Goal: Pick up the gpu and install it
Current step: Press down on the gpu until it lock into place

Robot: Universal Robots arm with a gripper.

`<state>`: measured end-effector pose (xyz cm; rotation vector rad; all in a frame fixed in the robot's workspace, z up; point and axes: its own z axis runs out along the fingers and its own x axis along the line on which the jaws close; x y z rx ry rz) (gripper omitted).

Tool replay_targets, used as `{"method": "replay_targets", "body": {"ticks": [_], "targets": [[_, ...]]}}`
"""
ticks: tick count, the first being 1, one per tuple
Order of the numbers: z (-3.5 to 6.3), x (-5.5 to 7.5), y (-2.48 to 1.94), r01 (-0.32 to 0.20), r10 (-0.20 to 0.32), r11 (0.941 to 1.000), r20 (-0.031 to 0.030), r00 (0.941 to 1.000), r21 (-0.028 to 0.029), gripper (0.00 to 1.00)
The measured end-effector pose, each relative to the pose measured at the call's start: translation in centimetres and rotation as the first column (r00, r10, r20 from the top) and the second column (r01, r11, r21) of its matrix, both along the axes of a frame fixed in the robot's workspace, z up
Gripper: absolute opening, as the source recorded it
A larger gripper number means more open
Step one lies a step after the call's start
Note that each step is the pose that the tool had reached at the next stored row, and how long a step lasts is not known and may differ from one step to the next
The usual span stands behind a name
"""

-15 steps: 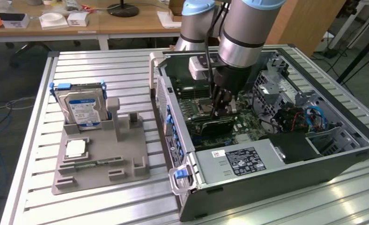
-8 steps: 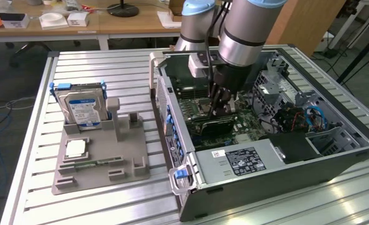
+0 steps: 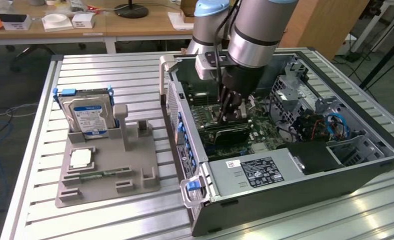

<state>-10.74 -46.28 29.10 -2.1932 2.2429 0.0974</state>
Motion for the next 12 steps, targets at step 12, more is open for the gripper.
{"method": "replay_targets", "body": {"ticks": [12], "targets": [[0.57, -3.1, 0.0, 0.0, 0.0, 1.0, -0.0042, 1.0, 0.0, 0.11]]}}
